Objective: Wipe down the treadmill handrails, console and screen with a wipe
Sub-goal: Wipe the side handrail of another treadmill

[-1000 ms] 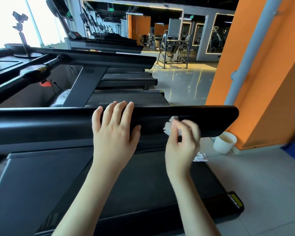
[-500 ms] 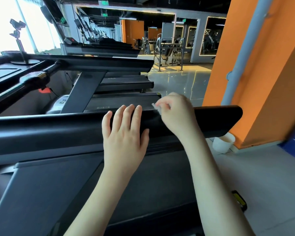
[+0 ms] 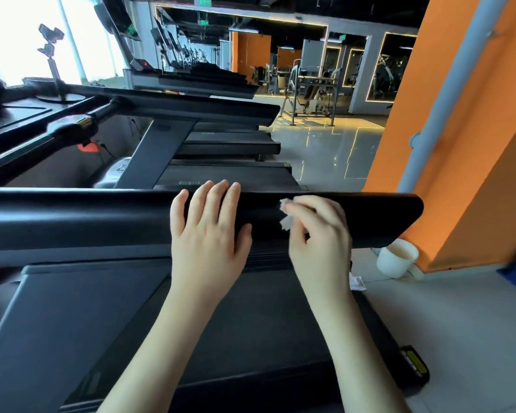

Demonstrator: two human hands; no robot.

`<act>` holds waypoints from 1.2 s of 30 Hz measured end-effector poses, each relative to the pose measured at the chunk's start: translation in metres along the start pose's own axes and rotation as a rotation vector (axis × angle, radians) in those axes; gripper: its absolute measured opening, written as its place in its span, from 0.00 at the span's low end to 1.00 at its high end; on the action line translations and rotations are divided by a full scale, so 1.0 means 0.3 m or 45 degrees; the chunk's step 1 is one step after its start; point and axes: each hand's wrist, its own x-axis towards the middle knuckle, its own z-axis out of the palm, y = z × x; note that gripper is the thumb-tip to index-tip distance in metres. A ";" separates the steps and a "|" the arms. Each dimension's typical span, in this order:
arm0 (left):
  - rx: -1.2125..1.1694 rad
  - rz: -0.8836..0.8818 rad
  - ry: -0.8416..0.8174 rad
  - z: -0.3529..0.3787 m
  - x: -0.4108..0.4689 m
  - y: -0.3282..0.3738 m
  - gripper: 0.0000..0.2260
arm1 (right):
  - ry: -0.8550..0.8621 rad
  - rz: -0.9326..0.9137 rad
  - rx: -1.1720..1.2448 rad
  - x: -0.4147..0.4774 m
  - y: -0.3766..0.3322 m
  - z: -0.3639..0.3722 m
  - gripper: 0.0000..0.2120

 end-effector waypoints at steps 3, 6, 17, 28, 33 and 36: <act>-0.001 -0.016 -0.020 -0.008 0.003 0.006 0.23 | 0.172 0.220 -0.006 -0.021 0.031 -0.010 0.12; 0.000 -0.027 -0.024 -0.012 0.006 0.011 0.23 | 0.133 0.211 0.010 -0.099 -0.019 0.026 0.09; 0.031 -0.025 -0.068 -0.021 0.011 0.012 0.23 | 0.285 0.249 0.127 -0.199 0.008 0.082 0.05; 0.089 -0.064 -0.056 -0.079 -0.019 -0.147 0.23 | 0.343 0.347 0.242 -0.232 -0.076 0.143 0.06; 0.067 -0.060 -0.034 -0.068 -0.025 -0.149 0.22 | 0.405 0.293 0.167 -0.178 -0.073 0.143 0.05; 0.059 -0.060 -0.004 -0.062 -0.027 -0.149 0.22 | 0.450 0.318 0.150 -0.194 -0.084 0.151 0.04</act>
